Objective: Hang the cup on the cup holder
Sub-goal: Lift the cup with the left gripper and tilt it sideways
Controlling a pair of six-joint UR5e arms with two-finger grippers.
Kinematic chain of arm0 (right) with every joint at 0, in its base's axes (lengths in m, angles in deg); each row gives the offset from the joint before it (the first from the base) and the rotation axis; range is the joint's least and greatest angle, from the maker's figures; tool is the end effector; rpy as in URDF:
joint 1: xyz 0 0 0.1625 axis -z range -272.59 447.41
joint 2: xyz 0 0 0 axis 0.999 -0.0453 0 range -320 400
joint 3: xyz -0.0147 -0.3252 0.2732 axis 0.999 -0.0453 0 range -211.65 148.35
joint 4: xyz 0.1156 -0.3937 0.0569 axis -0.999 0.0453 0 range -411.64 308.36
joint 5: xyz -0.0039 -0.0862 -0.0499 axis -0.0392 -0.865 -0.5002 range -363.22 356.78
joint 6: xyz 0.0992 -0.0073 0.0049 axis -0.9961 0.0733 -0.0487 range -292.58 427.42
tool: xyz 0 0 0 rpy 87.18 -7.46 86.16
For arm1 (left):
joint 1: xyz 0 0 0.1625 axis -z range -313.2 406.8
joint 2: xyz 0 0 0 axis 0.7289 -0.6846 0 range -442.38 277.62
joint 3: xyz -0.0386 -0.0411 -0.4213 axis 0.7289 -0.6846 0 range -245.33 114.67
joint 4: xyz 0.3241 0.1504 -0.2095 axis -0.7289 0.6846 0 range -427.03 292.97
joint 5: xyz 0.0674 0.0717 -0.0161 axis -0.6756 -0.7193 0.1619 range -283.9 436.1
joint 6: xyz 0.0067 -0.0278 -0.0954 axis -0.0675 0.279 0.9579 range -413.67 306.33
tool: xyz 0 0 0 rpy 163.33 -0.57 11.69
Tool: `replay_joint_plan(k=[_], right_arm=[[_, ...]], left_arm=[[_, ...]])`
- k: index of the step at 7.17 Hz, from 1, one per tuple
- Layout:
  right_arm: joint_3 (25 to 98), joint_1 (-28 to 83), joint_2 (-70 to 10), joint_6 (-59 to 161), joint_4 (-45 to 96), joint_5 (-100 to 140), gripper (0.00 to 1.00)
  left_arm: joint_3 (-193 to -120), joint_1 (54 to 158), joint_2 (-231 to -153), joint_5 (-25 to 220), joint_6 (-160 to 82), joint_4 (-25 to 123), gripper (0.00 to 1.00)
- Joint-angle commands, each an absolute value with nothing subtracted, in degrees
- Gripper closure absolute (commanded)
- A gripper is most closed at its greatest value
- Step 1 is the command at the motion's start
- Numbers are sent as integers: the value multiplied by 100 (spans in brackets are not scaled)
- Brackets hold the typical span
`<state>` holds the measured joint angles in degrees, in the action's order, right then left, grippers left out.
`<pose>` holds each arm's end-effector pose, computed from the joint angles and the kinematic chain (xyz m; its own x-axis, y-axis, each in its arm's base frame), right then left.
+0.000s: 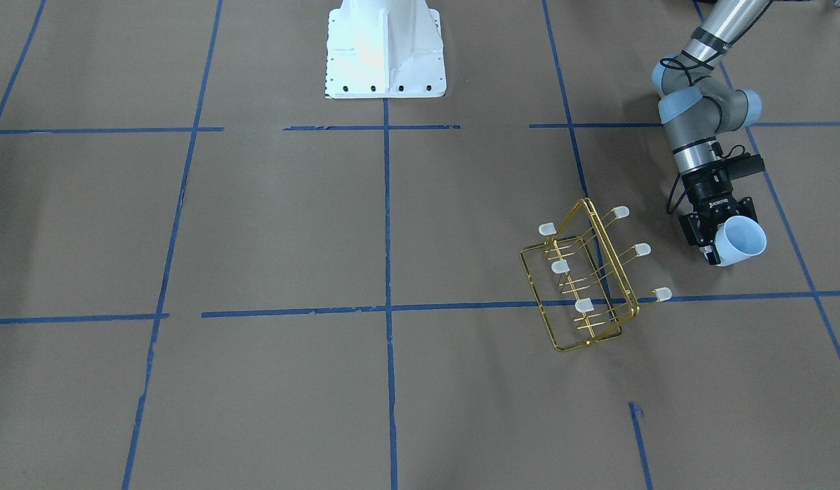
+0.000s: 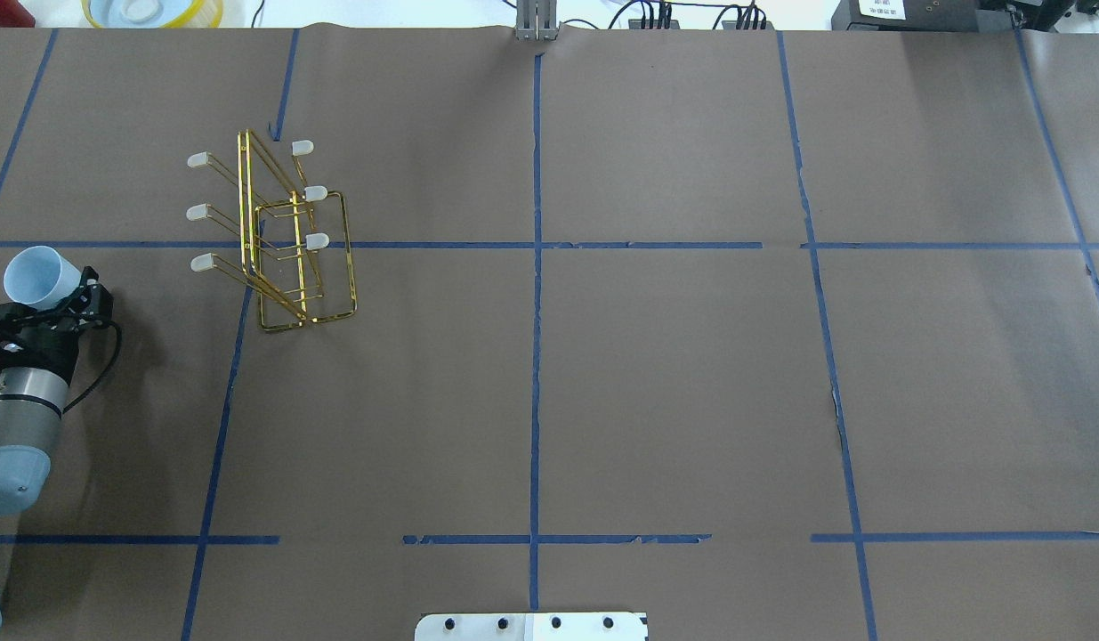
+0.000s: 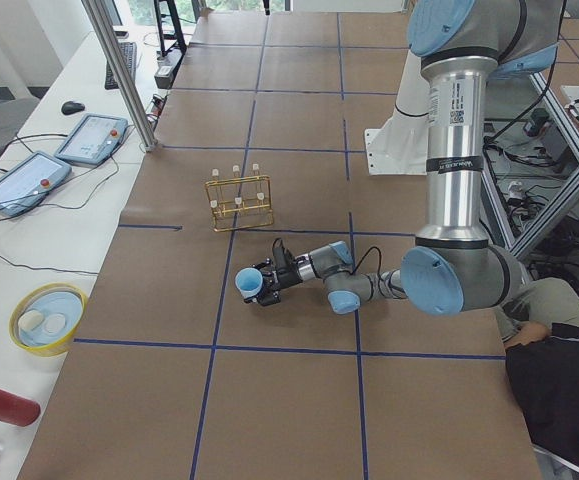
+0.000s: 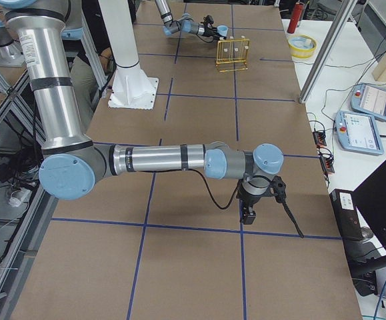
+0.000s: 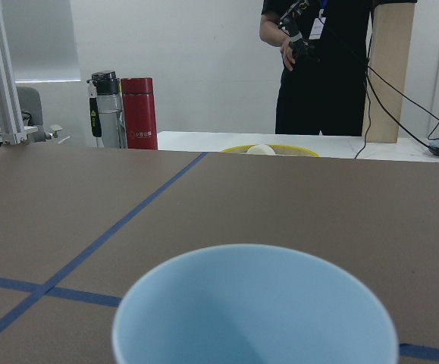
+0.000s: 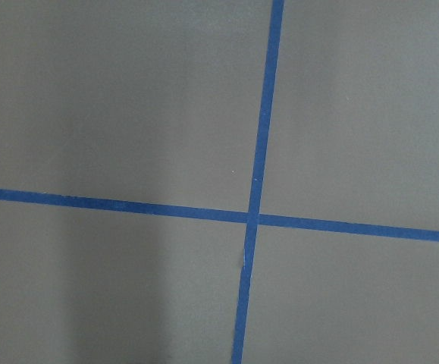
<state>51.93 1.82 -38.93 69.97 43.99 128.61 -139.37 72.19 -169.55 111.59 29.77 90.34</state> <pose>0.0228 -0.5743 0.6235 0.7396 -0.0904 0.6669 0.1101 0.9938 0.0126 0.3233 -0.3908 0.6769 0.6852 -0.2519 -0.6834 0.7271 0.2933 0.6208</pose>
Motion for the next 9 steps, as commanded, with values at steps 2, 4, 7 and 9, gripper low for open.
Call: replay_joint_plan(k=[2, 4, 7, 9], right_arm=[[5193, 189, -3893, 6996, 4399, 12861, 0], [5193, 180, -3893, 6996, 4399, 12861, 0], [5193, 180, -3893, 6996, 4399, 12861, 0], [5193, 180, -3893, 6996, 4399, 12861, 0]], left_arm=[[-14161, 7272, -16975, 11196, 2921, 9108, 75], [-14502, 7333, -16966, 11214, 2258, 9335, 83], [-14522, 7316, -16957, 11855, 623, 11556, 88], [-14566, 7334, -16975, 11995, 478, 11631, 86]])
